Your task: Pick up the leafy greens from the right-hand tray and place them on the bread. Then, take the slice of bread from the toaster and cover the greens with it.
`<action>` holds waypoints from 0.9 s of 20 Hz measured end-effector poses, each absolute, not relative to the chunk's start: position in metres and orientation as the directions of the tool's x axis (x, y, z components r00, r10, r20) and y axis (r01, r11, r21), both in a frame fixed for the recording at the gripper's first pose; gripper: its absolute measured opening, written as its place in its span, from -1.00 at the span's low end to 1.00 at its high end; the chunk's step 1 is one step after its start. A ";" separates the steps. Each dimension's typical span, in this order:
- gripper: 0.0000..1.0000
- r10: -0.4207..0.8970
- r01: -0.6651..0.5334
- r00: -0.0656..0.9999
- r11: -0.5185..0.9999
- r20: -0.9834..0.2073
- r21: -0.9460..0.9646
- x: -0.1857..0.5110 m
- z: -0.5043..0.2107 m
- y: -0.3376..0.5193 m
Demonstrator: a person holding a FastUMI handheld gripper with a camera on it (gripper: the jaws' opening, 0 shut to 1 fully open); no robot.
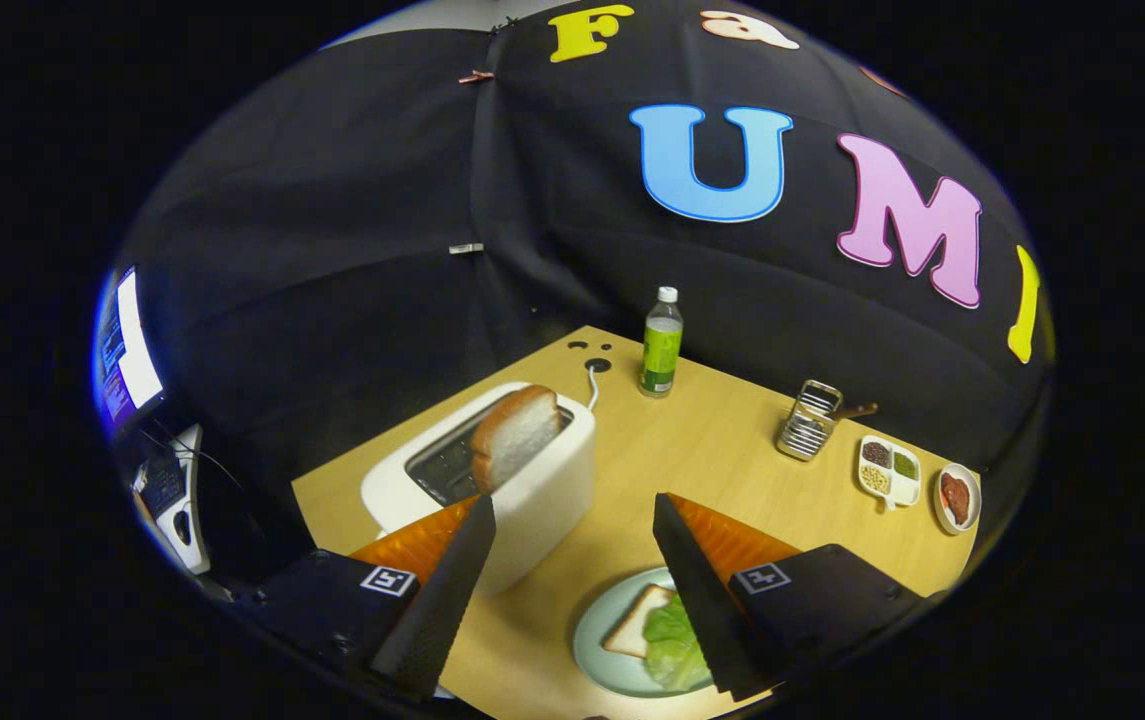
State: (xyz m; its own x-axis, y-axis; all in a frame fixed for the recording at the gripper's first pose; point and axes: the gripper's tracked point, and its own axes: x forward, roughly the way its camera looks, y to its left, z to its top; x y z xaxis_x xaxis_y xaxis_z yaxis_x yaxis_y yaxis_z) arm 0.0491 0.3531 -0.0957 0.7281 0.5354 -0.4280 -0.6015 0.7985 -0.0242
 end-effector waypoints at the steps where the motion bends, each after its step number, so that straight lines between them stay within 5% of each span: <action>1: 0.98 0.545 -0.606 0.725 0.796 -0.420 -0.013 0.052 -0.091 0.362; 9: 0.98 0.553 -0.624 0.727 0.780 -0.407 -0.056 0.087 -0.090 0.425; 18: 0.98 0.407 -0.522 0.778 0.842 -0.478 -0.133 0.132 -0.141 0.450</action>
State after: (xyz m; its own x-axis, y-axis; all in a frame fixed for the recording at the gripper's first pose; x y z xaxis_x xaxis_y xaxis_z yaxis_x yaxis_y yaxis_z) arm 0.1319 0.4502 -0.1406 0.7782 0.4072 -0.4781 -0.5224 0.8422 -0.1330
